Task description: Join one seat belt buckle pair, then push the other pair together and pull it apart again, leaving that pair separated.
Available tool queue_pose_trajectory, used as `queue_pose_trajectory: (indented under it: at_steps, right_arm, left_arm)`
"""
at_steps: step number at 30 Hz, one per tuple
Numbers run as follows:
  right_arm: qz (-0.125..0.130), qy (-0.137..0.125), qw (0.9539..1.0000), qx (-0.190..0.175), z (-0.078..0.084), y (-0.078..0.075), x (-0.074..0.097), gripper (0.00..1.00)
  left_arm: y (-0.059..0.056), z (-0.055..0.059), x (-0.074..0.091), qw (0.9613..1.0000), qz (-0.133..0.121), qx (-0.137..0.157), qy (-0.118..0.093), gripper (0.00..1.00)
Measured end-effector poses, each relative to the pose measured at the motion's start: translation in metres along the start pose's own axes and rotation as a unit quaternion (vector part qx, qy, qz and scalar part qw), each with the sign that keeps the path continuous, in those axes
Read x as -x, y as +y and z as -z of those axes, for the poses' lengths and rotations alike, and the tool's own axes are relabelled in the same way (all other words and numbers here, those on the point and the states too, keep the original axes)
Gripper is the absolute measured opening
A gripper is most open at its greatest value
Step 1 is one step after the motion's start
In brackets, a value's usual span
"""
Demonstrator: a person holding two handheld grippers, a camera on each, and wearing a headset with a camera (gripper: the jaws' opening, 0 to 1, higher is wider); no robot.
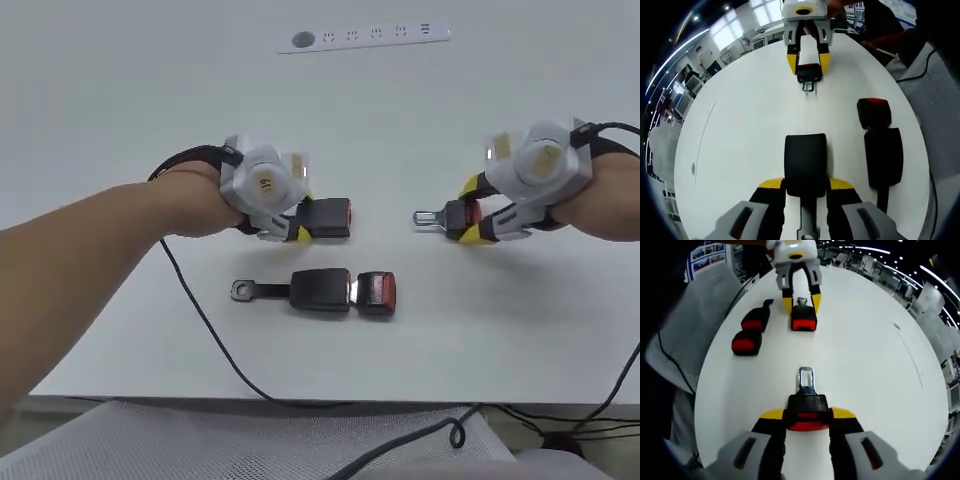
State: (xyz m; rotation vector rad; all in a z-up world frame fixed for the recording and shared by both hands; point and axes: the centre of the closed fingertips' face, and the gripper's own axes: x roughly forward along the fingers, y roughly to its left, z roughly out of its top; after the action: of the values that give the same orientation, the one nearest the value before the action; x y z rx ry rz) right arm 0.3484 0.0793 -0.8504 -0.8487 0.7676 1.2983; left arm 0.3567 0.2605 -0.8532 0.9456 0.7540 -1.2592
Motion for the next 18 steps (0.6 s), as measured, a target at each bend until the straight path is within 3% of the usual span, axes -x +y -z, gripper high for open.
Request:
queue_pose_trajectory:
  at_steps: [3,5,7,11,14,18]
  right_arm:
    - [0.003,0.007,1.0000,0.006,0.003,0.001,0.000,0.33]
    - [0.004,0.025,0.9997,0.008,0.008,0.002,-0.002,0.34]
    - [0.007,0.030,0.9995,-0.007,0.011,0.001,-0.002,0.37]
    - [0.024,0.024,0.9994,-0.002,0.010,0.000,-0.001,0.40]
    - [0.034,0.026,0.9991,-0.007,0.011,-0.001,0.001,0.48]
    - [0.042,0.008,0.9986,-0.031,0.003,0.003,0.009,0.48]
  left_arm:
    - [0.000,0.001,0.000,1.0000,-0.002,0.000,-0.001,0.32]
    - [0.000,0.001,0.000,1.0000,-0.002,0.004,-0.002,0.32]
    - [0.001,0.001,0.000,1.0000,-0.002,0.005,-0.001,0.32]
    - [0.002,0.000,0.000,0.9999,-0.010,0.001,0.003,0.35]
    - [0.004,0.002,0.003,0.9998,-0.020,-0.003,0.009,0.43]
    - [0.002,0.004,0.014,0.9996,-0.026,0.005,0.007,0.44]
